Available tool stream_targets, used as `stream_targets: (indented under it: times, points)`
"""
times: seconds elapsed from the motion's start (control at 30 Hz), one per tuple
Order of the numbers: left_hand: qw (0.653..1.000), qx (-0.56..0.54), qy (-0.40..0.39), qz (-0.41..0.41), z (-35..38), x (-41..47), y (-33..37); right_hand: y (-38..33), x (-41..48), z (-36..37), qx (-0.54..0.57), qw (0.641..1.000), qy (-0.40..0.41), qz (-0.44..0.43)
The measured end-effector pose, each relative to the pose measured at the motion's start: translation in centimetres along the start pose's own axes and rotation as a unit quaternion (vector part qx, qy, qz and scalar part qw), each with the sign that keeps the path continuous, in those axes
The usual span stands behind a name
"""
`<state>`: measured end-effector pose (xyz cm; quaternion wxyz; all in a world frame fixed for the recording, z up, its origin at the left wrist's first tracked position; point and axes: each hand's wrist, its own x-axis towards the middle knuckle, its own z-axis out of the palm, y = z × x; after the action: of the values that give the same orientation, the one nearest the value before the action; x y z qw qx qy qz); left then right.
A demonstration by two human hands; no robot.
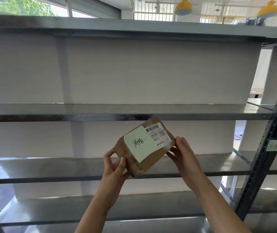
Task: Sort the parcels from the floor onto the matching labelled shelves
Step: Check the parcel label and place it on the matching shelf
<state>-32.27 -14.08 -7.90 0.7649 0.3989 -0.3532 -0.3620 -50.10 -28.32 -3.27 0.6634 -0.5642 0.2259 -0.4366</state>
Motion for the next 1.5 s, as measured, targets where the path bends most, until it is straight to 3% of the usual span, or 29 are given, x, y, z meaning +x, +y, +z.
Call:
stream_targets:
  times: [0.53, 0.7, 0.97, 1.2, 1.5]
  points:
    - [0.992, 0.055, 0.108, 0.035, -0.2, -0.4, 1.4, 1.2, -1.0, 2.4, -0.101, 0.992, 0.013, -0.07]
    - [0.97, 0.171, 0.156, 0.07, 0.5, -1.0, 1.4, 1.5, -0.3, 2.5, -0.105, 0.993, -0.007, -0.058]
    - [0.946, 0.21, 0.199, 0.143, 2.2, -1.4, 3.8, 0.7, 1.3, 4.1, -0.078, 0.995, -0.035, -0.044]
    - [0.945, 0.161, 0.22, 0.18, 2.9, -2.2, 5.5, -0.1, 1.8, 6.0, -0.027, 0.995, -0.085, -0.042]
    - [0.918, 0.115, 0.328, 0.189, 2.9, -5.3, 4.7, 2.9, 0.8, 6.8, 0.034, 0.986, -0.162, 0.018]
